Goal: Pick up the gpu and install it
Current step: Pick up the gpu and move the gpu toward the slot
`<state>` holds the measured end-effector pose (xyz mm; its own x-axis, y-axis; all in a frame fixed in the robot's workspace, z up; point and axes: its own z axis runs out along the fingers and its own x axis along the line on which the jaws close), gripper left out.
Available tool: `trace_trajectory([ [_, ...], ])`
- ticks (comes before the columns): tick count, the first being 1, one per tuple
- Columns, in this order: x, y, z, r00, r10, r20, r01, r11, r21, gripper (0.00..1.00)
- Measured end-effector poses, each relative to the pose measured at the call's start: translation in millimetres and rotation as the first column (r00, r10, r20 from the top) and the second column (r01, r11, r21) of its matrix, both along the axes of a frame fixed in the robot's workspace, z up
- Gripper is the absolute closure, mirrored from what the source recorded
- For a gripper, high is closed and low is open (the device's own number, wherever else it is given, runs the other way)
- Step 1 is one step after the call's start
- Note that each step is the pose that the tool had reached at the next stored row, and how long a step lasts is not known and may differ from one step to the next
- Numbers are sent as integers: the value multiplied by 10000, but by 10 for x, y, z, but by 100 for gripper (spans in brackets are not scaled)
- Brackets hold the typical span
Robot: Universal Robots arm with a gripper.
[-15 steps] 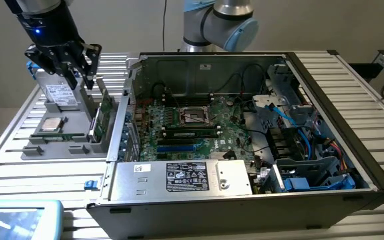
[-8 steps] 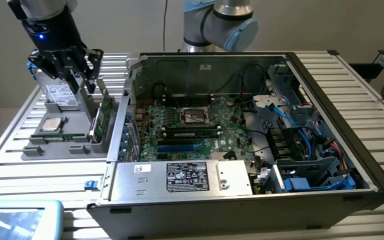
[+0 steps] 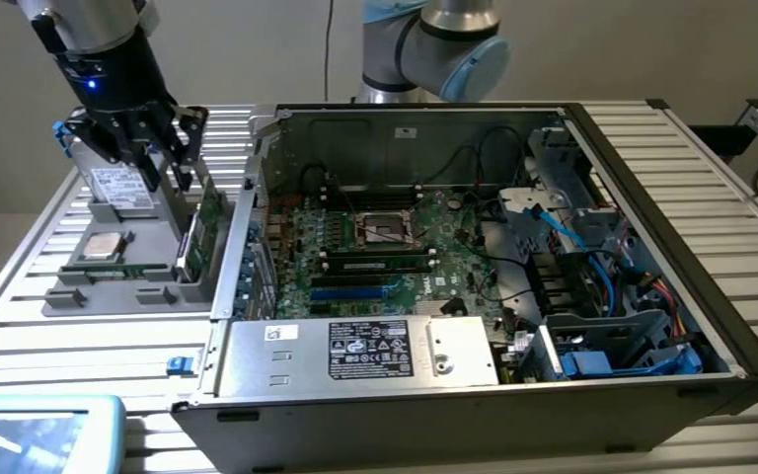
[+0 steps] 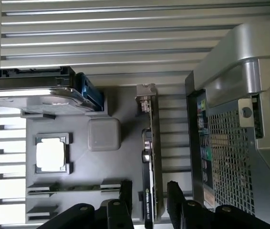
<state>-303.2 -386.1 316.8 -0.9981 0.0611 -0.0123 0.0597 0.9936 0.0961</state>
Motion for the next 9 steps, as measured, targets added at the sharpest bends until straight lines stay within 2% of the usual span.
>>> trace_trajectory([
  [9,-7,-2,-157,10000,16,-17,-16,10000,-10,56],
])
